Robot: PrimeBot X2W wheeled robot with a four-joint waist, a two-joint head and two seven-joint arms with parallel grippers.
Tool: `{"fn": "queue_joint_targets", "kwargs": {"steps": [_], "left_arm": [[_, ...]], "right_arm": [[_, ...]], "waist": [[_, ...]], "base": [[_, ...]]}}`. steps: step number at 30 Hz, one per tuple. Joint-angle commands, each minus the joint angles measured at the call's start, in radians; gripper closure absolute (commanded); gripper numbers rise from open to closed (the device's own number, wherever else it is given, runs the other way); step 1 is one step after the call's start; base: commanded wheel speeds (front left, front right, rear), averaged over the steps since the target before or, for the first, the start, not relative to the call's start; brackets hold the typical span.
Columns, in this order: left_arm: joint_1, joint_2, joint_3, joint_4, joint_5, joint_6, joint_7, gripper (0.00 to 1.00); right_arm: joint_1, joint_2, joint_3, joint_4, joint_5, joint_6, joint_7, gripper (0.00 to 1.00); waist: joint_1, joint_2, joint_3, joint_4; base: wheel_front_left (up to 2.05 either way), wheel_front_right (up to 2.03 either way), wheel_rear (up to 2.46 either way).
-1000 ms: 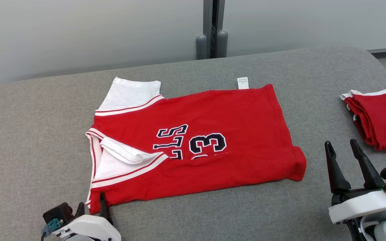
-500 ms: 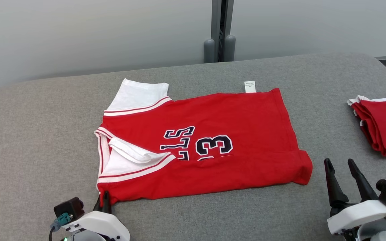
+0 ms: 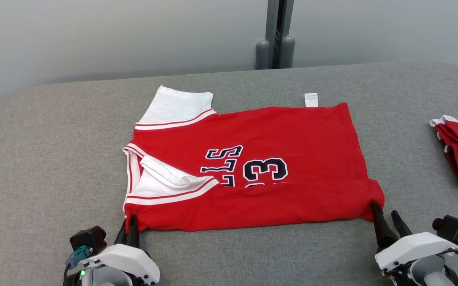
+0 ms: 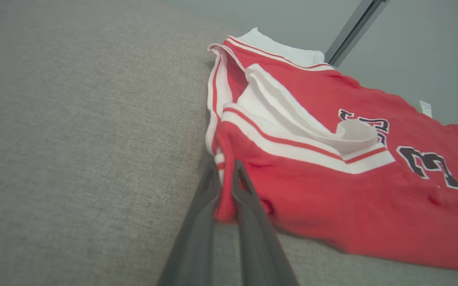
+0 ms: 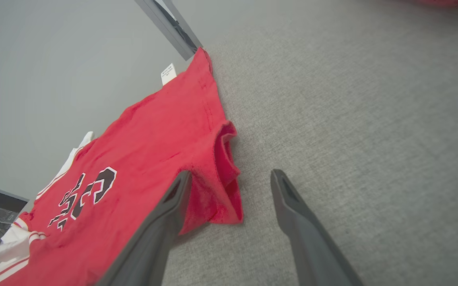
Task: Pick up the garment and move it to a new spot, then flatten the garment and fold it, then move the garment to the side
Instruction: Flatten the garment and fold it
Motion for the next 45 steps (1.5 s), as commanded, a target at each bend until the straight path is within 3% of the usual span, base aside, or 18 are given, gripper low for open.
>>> {"fn": "queue_joint_targets", "kwargs": {"steps": [1,11,22,23,24,25,37,45], "left_arm": [[-0.002,0.01,-0.001,-0.008,0.005,0.004,-0.005,1.0],[0.0,0.015,-0.009,-0.026,0.007,0.013,-0.002,1.0],[-0.005,0.016,-0.021,-0.033,0.003,0.017,0.007,1.0],[-0.006,0.017,-0.022,-0.033,0.002,0.016,0.007,1.0],[-0.007,0.017,-0.022,-0.033,0.0,0.016,0.007,1.0],[-0.007,0.018,-0.022,-0.032,-0.001,0.017,0.007,1.0],[0.004,0.043,-0.024,-0.029,-0.003,0.022,0.017,1.0],[0.032,0.075,-0.073,-0.07,0.019,0.002,0.091,1.0]], "right_arm": [[-0.012,-0.003,0.007,0.012,0.032,0.0,0.01,0.0],[-0.046,-0.026,0.091,0.067,0.213,0.0,0.041,0.0],[-0.068,-0.049,0.152,0.039,0.356,0.0,0.054,0.0],[-0.068,-0.052,0.16,0.039,0.364,0.0,0.052,0.24],[-0.068,-0.058,0.168,0.04,0.366,0.0,0.045,0.72],[-0.069,-0.064,0.174,0.038,0.372,0.0,0.034,1.0],[-0.055,-0.138,0.247,-0.009,0.427,0.0,-0.019,1.0],[-0.025,-0.211,0.311,-0.057,0.466,0.0,0.028,1.0]], "waist": [[0.0,0.0,0.004,0.005],[0.0,0.0,0.02,0.024],[0.0,0.0,0.03,0.031],[0.0,0.0,0.03,0.031],[0.0,0.0,0.029,0.031],[0.0,0.0,0.028,0.031],[0.0,0.0,-0.003,0.023],[0.0,0.0,-0.042,0.02]], "base": [[0.0,0.0,0.0],[0.0,0.0,0.0],[0.0,0.0,0.0],[0.0,0.0,0.0],[0.0,0.0,0.0],[0.0,0.0,0.0],[0.0,0.0,0.0],[0.0,0.0,0.0]]}}
